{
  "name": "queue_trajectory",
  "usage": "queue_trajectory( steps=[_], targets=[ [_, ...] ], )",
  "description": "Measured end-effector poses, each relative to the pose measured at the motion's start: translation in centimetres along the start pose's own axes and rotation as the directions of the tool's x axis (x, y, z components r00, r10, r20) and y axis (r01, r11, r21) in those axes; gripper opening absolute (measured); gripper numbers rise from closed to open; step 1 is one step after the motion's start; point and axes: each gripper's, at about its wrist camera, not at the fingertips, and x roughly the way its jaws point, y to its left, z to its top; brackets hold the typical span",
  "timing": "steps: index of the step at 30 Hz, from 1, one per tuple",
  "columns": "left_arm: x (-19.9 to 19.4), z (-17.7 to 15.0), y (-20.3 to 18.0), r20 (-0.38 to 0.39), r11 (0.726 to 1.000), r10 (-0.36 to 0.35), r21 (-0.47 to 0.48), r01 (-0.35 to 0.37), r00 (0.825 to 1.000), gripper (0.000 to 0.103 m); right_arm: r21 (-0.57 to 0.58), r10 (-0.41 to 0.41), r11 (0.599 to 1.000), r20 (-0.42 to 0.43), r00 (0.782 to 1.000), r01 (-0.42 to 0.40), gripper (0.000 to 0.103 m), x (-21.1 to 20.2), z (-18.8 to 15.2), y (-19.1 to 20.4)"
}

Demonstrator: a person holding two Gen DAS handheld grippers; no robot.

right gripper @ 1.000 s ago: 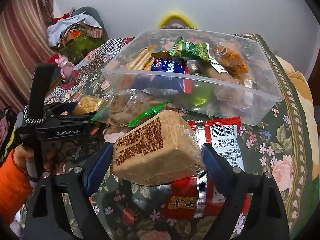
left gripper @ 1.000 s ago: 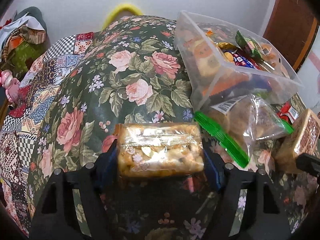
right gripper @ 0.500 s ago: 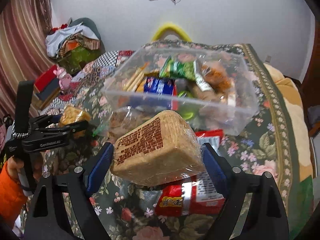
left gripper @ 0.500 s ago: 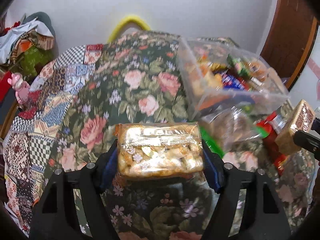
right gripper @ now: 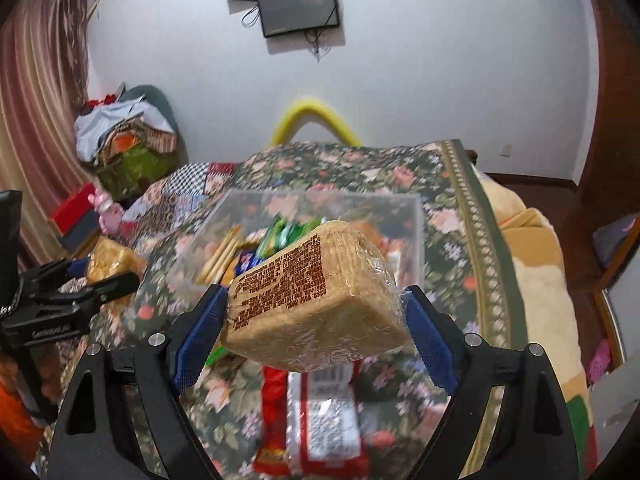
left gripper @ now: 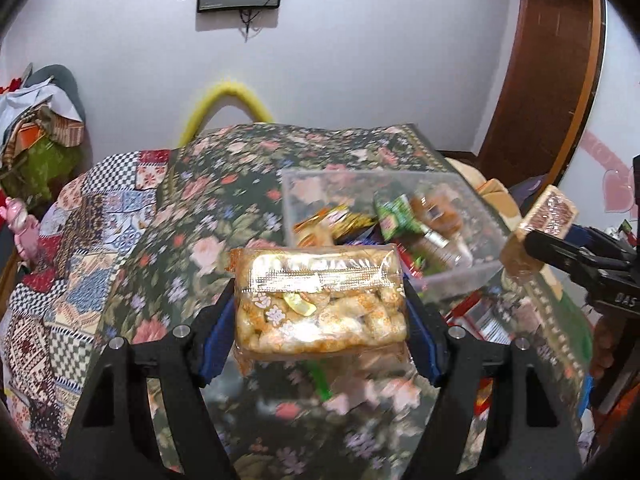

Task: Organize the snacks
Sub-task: 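Place cracker packet in box with left tool while right tool places wafer cake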

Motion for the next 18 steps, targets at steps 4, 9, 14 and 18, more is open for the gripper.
queue_trajectory(
  steps=[4, 9, 14, 18],
  targets=[
    [1.5, 1.0, -1.3, -0.003, 1.000, -0.012, 0.009, 0.012, 1.000, 0.074, 0.018, 0.006, 1.000, 0.000, 1.000, -0.006, 0.086, 1.1, 0.8, -0.8],
    [4.0, 2.0, -2.7, -0.024, 0.999, -0.028, 0.018, 0.029, 0.999, 0.074, 0.025, -0.004, 1.000, -0.025, 1.000, 0.005, 0.086, 3.3, 1.0, -1.6],
    [6.1, 2.9, -3.6, -0.032, 0.999, -0.038, 0.031, 0.039, 0.999, 0.074, 0.025, -0.016, 1.000, -0.058, 0.998, 0.017, 0.086, 5.6, 1.0, -2.3],
    [7.6, 3.6, -4.2, -0.037, 0.998, -0.041, 0.044, 0.042, 0.998, 0.074, 0.015, -0.027, 0.999, -0.075, 0.997, 0.028, 0.087, 6.8, 1.1, -2.8]
  ],
)
